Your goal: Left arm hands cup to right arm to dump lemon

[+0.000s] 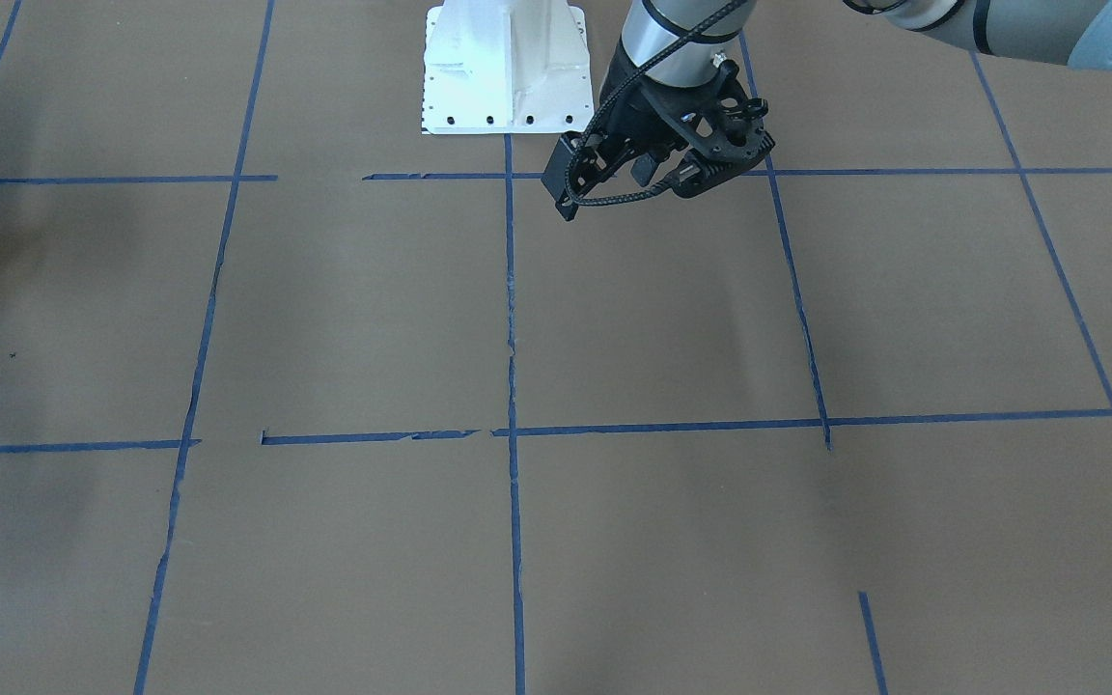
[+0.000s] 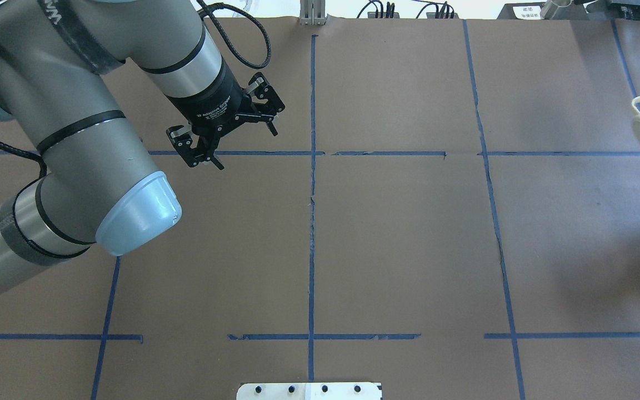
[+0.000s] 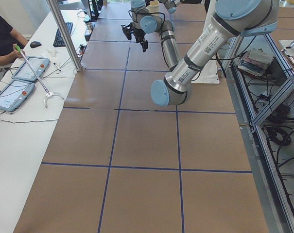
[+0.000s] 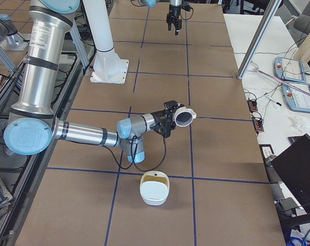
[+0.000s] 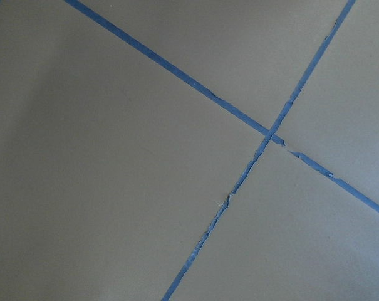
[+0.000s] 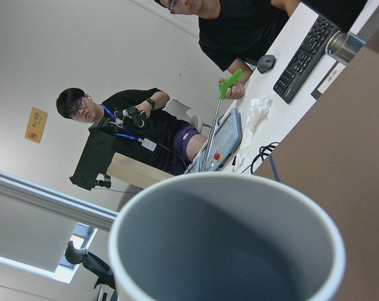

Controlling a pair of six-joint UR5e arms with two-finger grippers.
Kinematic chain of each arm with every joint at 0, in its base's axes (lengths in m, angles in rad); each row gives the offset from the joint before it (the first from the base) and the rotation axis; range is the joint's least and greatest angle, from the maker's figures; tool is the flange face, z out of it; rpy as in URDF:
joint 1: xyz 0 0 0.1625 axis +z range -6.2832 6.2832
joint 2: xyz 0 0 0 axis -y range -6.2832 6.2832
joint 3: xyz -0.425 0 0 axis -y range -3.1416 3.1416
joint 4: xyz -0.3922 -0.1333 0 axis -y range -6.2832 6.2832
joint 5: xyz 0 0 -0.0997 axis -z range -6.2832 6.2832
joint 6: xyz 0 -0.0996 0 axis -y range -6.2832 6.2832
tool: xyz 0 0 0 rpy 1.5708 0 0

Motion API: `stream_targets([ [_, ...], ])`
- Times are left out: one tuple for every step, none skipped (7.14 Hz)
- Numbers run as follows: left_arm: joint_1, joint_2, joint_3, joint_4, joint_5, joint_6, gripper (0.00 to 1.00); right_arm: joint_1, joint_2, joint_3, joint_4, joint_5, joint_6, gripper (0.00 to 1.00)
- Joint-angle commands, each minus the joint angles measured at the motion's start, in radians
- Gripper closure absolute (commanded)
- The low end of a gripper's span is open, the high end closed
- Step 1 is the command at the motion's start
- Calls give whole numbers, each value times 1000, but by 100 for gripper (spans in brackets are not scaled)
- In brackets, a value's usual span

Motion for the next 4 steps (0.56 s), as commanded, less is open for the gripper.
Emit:
stream_targets([
  [-10,-2,3,-3,12,2,0,-27,104,157,-318,-9,-145,97],
  [-10,-3,7,-4,26,9,0,-53,182,175,-434,-33,-242,97],
  [-10,-6,9,-6,31,11,0,-128,247,175,-522,-132,-356,98],
  [-10,-9,10,-10,44,11,0,-236,316,173,-602,-286,-455,97],
])
